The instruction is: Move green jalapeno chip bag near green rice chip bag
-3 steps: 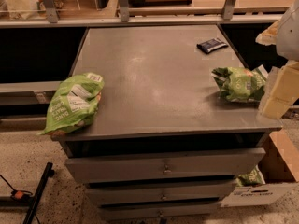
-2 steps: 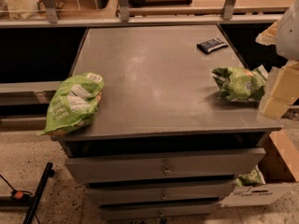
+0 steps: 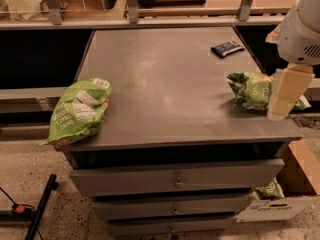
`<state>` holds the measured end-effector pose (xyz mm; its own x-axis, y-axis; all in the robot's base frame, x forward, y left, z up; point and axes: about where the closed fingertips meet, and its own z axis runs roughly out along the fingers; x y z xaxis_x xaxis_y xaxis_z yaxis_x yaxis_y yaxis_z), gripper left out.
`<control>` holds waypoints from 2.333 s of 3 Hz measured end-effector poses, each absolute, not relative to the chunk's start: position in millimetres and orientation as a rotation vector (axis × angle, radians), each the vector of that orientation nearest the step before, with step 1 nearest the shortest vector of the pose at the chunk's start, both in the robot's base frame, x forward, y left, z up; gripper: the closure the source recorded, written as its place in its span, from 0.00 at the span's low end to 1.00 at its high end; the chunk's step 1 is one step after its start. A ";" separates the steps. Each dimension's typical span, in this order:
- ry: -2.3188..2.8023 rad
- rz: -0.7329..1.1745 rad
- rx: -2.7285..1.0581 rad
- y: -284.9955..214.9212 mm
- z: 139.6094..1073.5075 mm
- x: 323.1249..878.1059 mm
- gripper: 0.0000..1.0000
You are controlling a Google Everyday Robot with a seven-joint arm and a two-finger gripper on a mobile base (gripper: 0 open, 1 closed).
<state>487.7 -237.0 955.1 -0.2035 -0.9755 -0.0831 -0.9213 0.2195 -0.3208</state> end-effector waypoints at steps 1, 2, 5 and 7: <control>2.218 -0.300 -1.820 -258.2 926.8 531.2 0.00; 2.237 -0.242 -1.842 -273.0 889.2 569.3 0.00; 2.202 0.026 -1.836 -276.6 843.5 598.6 0.63; 1.956 0.086 -1.986 -203.1 888.2 579.7 1.00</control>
Offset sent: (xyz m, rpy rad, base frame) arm 0.1274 -0.0539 -0.1134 0.0249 0.1138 0.0328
